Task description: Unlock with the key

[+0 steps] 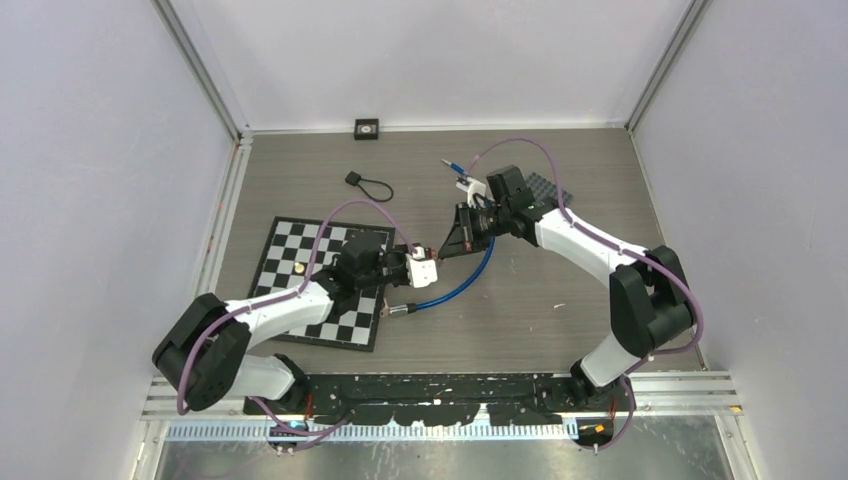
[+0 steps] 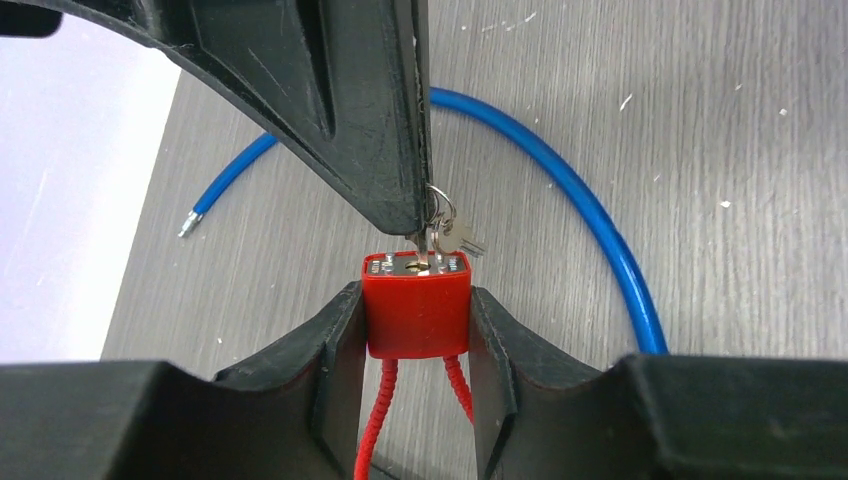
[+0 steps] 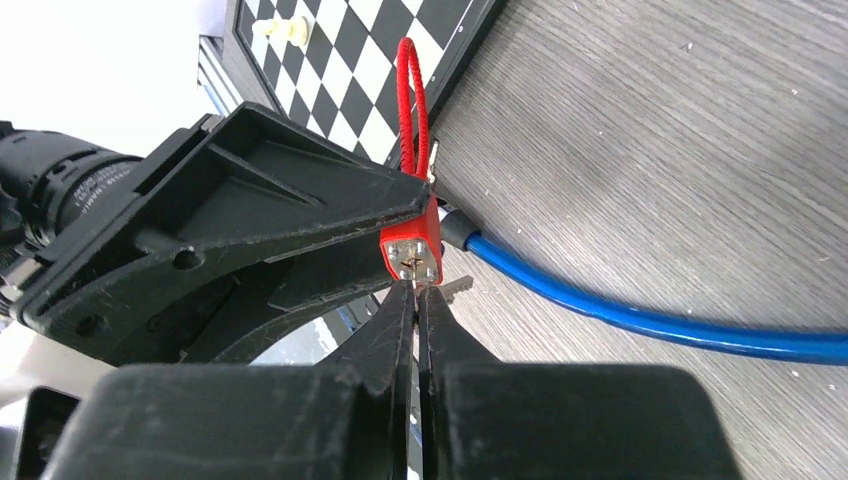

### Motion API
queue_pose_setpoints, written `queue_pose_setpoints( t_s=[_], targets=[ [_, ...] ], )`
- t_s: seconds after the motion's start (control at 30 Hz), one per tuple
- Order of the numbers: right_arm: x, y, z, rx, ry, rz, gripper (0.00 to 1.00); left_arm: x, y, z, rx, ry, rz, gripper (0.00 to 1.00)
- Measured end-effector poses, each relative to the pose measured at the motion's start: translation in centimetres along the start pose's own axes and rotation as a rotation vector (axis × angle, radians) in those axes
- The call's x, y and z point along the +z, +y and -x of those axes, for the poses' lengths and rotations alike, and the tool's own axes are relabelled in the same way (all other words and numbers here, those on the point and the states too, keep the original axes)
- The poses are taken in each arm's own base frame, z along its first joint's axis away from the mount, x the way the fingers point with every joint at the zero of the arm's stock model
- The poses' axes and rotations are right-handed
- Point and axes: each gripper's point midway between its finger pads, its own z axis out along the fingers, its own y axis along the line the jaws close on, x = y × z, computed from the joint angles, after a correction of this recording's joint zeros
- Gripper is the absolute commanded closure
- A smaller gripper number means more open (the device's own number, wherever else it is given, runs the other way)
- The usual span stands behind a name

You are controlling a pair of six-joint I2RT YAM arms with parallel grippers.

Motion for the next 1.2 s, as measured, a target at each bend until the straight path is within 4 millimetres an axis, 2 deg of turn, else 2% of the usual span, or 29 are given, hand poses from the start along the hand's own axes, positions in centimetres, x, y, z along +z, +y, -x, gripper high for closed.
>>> queue_pose_setpoints(
  t_s=[0.2, 0.73, 0.97, 1.1, 1.2],
  targets=[
    [0.8, -0.5, -0.1, 0.068, 0.013, 0.015, 1.0, 0.0, -0.1, -0.9, 0.067, 0.02, 0.008, 1.0],
    [1.7, -0.8, 0.0, 0.182, 0.019, 0.058, 1.0, -0.3, 0.4, -1.9, 0.229, 0.073, 0.052, 1.0],
    [1.8, -1.0, -0.5, 0.149, 0.034, 0.047, 1.0, -0.2, -0.5, -1.9, 0.148, 0.065, 0.023, 1.0],
    [1.6, -1.0, -1.5, 0.075, 0.054, 0.01, 0.99, -0.1, -1.9, -1.6, 0.061, 0.04, -0.049, 1.0],
    [1.0, -0.7, -1.9, -0.009, 0.043, -0.015, 0.99, 0.0, -2.3, -1.0, 0.012, 0.017, -0.078, 1.0]
  ],
)
